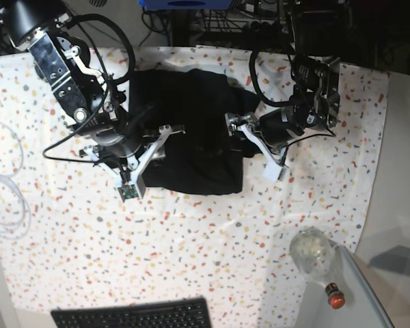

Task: Layout the t-shirt on the table in an organized manner, then fold the t-shirt properly
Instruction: 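Move the left gripper onto the shirt's side edge opposite the right gripper, then pull the shirt's edge with the left gripper to square the stack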

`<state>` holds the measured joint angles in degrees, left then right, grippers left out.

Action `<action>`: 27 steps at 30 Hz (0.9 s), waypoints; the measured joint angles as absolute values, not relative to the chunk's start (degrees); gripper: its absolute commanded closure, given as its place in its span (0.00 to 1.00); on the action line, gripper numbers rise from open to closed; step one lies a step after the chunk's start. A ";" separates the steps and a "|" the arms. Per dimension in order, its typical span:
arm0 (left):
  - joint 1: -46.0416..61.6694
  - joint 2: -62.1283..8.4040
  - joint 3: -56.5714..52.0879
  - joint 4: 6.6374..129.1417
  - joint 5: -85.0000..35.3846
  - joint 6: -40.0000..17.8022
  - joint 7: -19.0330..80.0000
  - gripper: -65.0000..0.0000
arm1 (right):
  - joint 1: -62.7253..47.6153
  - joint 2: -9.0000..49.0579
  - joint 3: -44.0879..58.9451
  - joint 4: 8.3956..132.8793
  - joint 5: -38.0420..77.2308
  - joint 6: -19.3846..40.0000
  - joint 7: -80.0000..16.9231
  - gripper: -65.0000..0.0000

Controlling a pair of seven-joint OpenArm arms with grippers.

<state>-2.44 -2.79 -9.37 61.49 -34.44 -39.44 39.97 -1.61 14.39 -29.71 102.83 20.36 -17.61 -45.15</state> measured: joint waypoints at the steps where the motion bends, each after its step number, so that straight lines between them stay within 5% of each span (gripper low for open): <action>1: -2.63 -2.92 -7.77 60.80 -34.63 -39.48 39.09 0.01 | -1.61 14.41 -29.71 102.83 20.34 -17.61 -45.17 0.61; 8: -2.68 -2.24 -3.79 59.42 -34.83 -39.53 36.16 0.04 | -1.61 14.46 -29.71 102.78 20.36 -17.61 -45.19 0.61; 19: -4.56 -3.97 -3.29 57.76 -33.50 -39.27 37.93 0.98 | -3.79 15.70 -19.11 103.02 20.49 -17.58 -44.99 0.61; 27: -14.28 -9.21 13.63 54.26 -26.83 -39.11 39.40 1.00 | -6.07 15.62 -9.30 103.04 20.51 -17.61 -45.10 0.61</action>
<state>-14.28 -9.21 13.63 54.26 -26.83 -39.11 39.40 -6.07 15.62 -9.30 103.04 20.51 -17.61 -45.10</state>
